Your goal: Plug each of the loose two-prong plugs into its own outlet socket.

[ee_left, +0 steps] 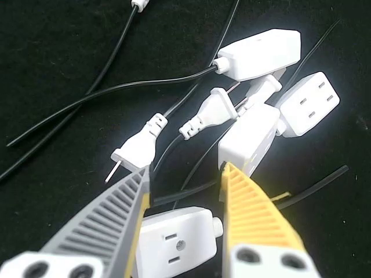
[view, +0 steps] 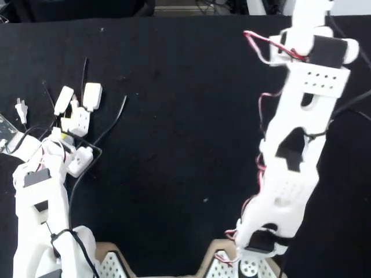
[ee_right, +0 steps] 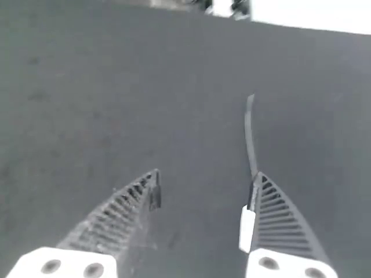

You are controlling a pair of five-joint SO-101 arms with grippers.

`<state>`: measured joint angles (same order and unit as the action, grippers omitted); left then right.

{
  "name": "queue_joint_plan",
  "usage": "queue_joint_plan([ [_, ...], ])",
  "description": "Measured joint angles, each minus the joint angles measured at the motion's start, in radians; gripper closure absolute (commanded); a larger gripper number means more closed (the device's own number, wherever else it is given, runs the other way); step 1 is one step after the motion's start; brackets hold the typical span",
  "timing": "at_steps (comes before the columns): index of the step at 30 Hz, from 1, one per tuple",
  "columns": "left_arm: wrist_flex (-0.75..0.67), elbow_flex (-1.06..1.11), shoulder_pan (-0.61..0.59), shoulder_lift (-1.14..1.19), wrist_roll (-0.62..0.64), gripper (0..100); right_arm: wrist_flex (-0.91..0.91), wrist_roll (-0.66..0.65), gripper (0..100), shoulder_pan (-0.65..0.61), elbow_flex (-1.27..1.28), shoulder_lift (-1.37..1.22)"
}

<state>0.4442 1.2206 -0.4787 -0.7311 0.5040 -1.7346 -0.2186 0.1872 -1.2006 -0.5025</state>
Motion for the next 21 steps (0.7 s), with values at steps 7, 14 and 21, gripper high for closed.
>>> queue_joint_plan([
  [7, 0.0, 0.0, 0.0, 0.0, 0.0, 80, 0.0, 0.133, 76.6, -0.146, 0.319, 0.195],
  [14, 0.0, 0.0, 0.0, 0.0, 0.0, 80, 0.123, 0.169, 76.9, -0.285, 0.577, 0.245],
  [21, 0.0, 0.0, 0.0, 0.0, 0.0, 80, 0.364, 0.199, 76.9, -0.396, 1.051, 0.341],
])
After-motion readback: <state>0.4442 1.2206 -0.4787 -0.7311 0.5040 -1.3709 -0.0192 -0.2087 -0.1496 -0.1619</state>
